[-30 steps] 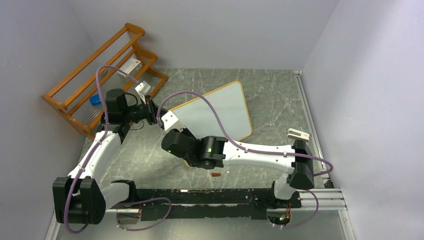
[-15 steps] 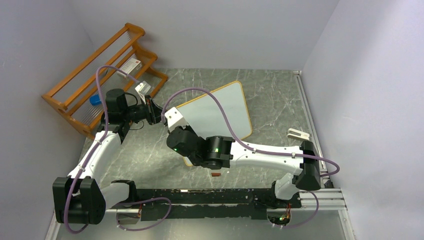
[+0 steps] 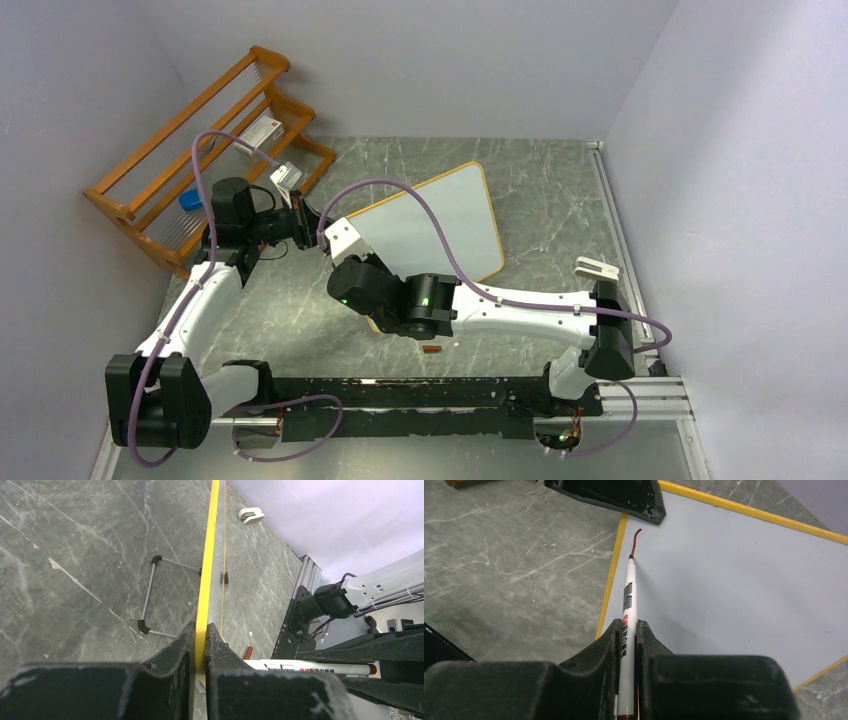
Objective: Write a sentence on the whiteboard
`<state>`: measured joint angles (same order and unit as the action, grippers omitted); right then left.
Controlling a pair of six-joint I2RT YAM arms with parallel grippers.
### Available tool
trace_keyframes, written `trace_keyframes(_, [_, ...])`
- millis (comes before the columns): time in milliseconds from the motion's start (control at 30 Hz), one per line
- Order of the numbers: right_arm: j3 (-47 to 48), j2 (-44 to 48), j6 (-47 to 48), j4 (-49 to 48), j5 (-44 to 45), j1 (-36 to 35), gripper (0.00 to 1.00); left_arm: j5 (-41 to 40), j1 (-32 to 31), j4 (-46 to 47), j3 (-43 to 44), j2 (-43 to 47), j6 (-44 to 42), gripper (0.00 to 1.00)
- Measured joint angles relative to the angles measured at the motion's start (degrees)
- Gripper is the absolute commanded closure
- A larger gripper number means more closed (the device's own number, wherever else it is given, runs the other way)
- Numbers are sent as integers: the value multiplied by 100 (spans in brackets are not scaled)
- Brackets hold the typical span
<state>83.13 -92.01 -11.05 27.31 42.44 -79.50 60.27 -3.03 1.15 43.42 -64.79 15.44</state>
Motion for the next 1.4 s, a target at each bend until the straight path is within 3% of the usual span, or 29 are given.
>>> trace_keyframes(1400, [2,-138,4,50,273,11,100,-4,-2,0,0,-2,-2,95])
